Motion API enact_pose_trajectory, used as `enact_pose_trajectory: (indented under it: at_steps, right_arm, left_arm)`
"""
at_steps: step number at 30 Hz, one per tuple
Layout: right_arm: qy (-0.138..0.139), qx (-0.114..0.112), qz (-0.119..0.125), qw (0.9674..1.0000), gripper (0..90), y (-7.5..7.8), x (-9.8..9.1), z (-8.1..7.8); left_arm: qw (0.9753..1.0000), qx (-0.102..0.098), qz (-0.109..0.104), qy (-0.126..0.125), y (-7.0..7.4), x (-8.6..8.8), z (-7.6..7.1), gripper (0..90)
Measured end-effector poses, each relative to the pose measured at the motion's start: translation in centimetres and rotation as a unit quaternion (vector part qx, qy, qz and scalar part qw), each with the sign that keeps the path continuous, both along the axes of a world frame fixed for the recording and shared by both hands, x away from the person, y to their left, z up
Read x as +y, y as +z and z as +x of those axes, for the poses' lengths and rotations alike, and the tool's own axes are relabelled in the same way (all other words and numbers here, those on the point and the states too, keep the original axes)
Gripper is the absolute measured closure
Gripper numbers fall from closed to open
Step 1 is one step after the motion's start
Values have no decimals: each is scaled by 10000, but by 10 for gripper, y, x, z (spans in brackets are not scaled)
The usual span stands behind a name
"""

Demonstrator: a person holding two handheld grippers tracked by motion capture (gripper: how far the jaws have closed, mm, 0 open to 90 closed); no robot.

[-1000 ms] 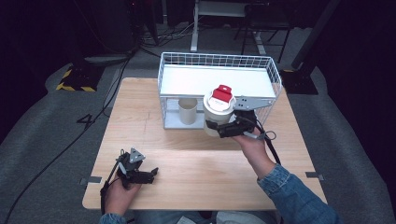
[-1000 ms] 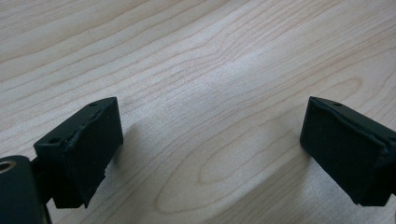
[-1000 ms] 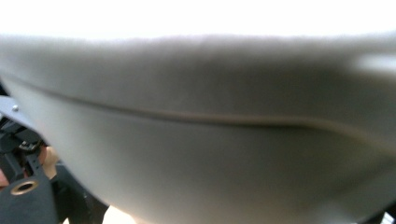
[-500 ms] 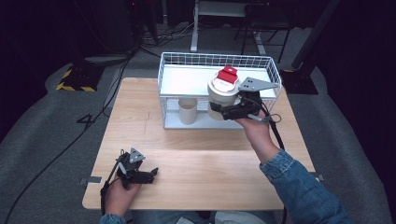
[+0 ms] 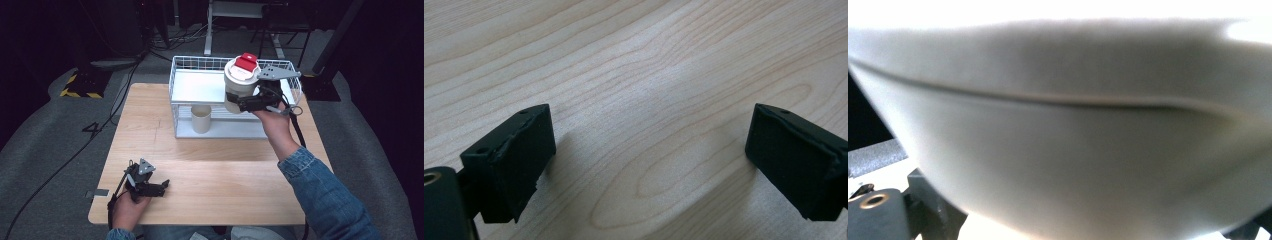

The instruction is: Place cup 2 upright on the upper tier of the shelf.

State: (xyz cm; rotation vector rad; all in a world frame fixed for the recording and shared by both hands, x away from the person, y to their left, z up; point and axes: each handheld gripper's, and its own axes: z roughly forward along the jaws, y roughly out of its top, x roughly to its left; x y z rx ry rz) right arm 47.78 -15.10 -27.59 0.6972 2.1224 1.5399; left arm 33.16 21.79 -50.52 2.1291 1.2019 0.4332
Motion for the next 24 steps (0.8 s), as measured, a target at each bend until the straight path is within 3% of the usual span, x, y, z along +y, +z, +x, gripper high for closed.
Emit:
enact_pose_trajectory:
  at_steps: [12, 24]
  right_arm:
    - [-391, 19, 0, 9992, 105, 13, -1, 32]
    - [-760, 99, 50, 9970, 105, 8, -5, 63]
  left_arm:
    - [10000, -10, -15, 6, 0, 0, 1, 64]
    - [10000, 15, -15, 8, 0, 0, 1, 64]
